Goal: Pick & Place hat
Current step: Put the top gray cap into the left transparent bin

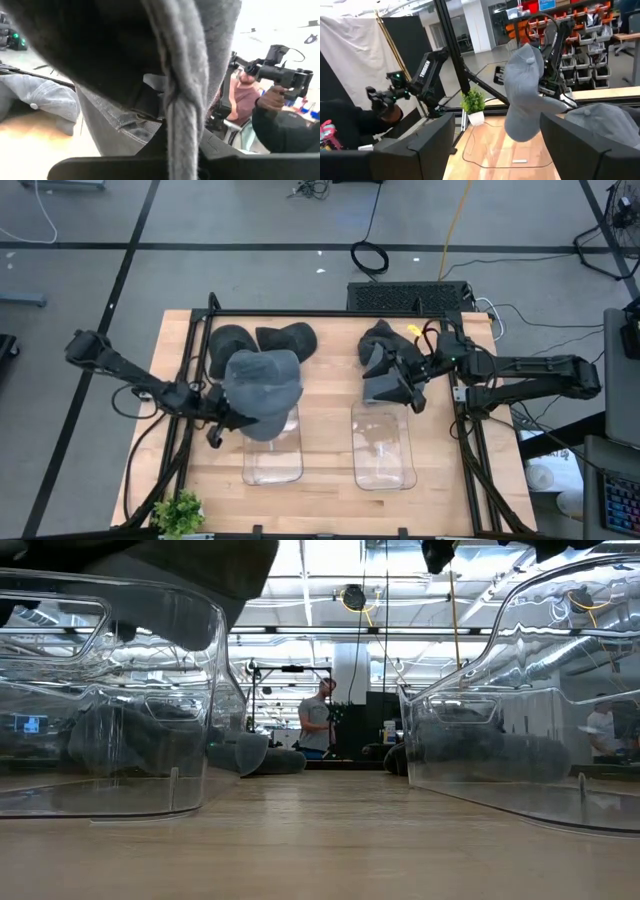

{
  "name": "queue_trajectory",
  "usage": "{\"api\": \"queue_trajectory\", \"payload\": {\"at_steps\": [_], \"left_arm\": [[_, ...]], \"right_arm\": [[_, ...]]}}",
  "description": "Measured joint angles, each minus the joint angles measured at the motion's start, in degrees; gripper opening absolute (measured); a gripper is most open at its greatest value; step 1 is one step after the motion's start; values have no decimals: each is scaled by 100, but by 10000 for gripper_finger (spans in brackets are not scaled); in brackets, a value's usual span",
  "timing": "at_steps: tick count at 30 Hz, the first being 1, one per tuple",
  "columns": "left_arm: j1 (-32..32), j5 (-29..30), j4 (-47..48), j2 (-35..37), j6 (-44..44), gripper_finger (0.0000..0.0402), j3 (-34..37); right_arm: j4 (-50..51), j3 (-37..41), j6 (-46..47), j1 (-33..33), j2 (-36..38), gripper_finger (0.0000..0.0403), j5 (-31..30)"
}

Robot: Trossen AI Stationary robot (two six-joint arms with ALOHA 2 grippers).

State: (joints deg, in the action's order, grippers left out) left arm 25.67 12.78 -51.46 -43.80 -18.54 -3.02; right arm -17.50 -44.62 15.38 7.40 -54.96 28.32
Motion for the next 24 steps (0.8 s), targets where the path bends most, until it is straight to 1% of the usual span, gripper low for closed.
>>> {"api": "queue_trajectory", "payload": {"at_steps": [4, 9, 12, 15, 20, 24], "left_arm": [[439, 407, 137, -152, -110, 7, 170], [956, 432, -2, -569, -46, 7, 62], [1144, 517, 4, -899, -45, 7, -49], [1205, 563, -387, -1297, -18, 7, -110], [1203, 499, -1422, -2112, 1, 7, -135], [1197, 492, -2143, -2876, -326, 7, -136]], "right_arm": [[-156, 0, -18, 0, -52, 279, -8], [-200, 0, -261, 0, -81, 279, -321], [-199, 0, -324, 9, -99, 279, -453], [-209, 0, -324, 11, -97, 279, -452], [-317, 0, -315, 11, -98, 279, -451], [-391, 0, -304, 11, -98, 279, -451]]}}
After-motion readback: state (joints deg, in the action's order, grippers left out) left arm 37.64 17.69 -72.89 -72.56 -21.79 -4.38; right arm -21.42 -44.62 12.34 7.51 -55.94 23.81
